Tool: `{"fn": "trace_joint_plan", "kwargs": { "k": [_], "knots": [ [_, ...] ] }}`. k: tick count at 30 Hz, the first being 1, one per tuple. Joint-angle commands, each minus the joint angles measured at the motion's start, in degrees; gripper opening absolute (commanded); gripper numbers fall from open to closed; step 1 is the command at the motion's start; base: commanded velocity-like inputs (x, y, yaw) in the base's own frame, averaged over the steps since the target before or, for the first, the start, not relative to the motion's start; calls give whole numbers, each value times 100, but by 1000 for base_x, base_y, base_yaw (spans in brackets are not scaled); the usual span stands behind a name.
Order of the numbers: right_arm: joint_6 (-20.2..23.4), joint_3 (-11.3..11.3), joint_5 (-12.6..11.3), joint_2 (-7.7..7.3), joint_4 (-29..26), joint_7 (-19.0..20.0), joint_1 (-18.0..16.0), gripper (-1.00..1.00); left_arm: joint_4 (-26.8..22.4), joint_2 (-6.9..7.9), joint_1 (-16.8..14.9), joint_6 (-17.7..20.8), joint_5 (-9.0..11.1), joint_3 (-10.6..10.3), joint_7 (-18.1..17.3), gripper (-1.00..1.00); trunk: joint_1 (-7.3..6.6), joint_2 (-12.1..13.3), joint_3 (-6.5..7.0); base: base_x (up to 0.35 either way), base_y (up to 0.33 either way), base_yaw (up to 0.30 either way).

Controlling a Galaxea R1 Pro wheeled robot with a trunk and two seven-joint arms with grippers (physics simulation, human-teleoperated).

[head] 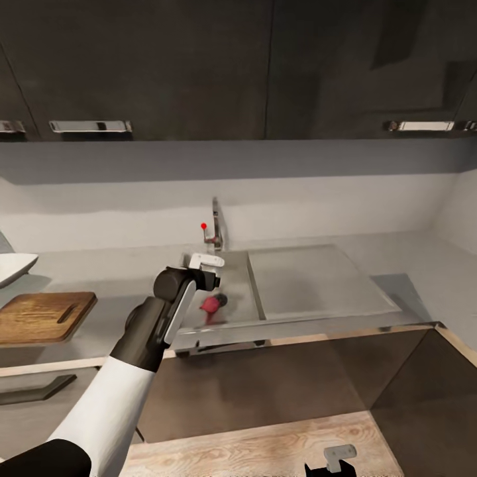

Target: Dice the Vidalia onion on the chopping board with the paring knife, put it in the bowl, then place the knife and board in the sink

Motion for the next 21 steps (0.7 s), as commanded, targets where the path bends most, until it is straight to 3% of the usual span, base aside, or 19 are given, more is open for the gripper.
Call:
{"fn": "trace_joint_plan", "kwargs": {
  "k": [1,8,11,13,15,21],
  "knots": [
    [-21,-47,60,0,8,-17,-5,100,53,-1,-5,18,48,-6,48,100,1,-6,-16,62,-31,0],
    [-21,-46,60,-6,8,-17,-5,100,183,-5,-5,15,67,-5,29,100,1,-6,-80,130,-107,0],
    [-21,-47,60,-8,8,-17,-5,100,196,-2,-5,10,236,-1,23,100,1,-6,-107,50,-47,0],
    [-21,-47,60,-9,8,-17,-5,100,242,0,-5,-17,514,1,25,100,1,-6,-125,17,-16,0],
    [-21,-47,60,-9,8,-17,-5,100,302,4,-5,-52,671,1,28,100,1,-6,-143,6,-6,0],
    [-21,-47,60,-9,8,-17,-5,100,394,30,-2,-106,779,1,29,100,1,-6,-197,1,-1,0]
  ]
}}
